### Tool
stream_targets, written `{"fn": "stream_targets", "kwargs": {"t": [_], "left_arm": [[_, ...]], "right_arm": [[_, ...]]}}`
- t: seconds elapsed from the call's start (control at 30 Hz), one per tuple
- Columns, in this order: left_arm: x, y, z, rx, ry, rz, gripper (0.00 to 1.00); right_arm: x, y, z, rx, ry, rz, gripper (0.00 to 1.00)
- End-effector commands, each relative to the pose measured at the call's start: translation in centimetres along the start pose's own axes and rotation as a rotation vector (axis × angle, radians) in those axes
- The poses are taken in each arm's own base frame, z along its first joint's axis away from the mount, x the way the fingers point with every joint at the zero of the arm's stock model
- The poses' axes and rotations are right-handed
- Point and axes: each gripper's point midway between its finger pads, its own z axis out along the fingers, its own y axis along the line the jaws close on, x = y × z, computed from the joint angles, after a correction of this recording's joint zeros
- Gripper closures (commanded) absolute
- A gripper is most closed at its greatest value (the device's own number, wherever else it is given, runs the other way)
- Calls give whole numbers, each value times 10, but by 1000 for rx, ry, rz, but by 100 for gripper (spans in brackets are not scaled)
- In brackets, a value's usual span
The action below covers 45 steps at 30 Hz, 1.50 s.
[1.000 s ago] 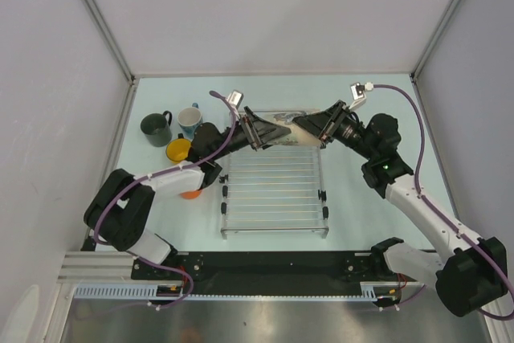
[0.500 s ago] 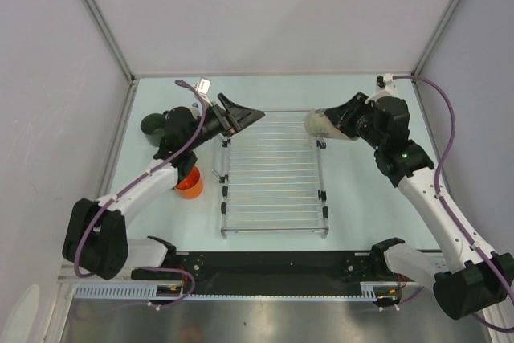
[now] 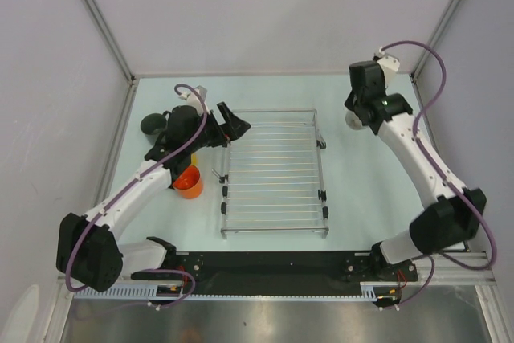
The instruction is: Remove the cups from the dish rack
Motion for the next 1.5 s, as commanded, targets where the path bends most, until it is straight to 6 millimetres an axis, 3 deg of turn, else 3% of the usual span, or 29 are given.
{"fn": "stream_targets", "kwargs": {"t": [0.0, 0.03, 0.1, 0.13, 0.23, 0.27, 0.33, 0.5, 0.93, 1.33, 1.43, 1.47], "left_arm": [[-12, 23, -11, -169, -26, 56, 0], [-7, 29, -12, -196, -11, 45, 0], [-5, 35, -11, -227, -2, 30, 0], [-1, 39, -12, -245, 14, 21, 0], [8, 46, -13, -276, 47, 3, 0], [10, 47, -13, -281, 56, 1, 0], [12, 49, -15, -295, 60, -2, 0], [15, 49, -16, -292, 71, -15, 0], [29, 57, -9, -305, 120, -34, 1], [32, 62, -8, -323, 131, -34, 1], [33, 62, -9, -323, 133, -30, 1], [33, 62, -9, -321, 133, -30, 1]], "right_arm": [[-53, -12, 21, 167, -107, 7, 100], [-41, -12, 42, 194, -58, -2, 100], [-45, -12, 53, 201, -30, 13, 100], [-33, -11, 72, 217, 10, -6, 100], [-30, -12, 91, 216, 73, 29, 100], [-15, -13, 105, 224, 129, 33, 100], [-16, -18, 114, 231, 148, 54, 100], [11, -26, 138, 273, 246, 47, 100], [54, -46, 167, 345, 346, -4, 100], [91, -51, 175, 316, 404, -8, 100], [86, -47, 171, 285, 377, 15, 90], [95, -51, 169, 288, 392, 14, 86]]}}
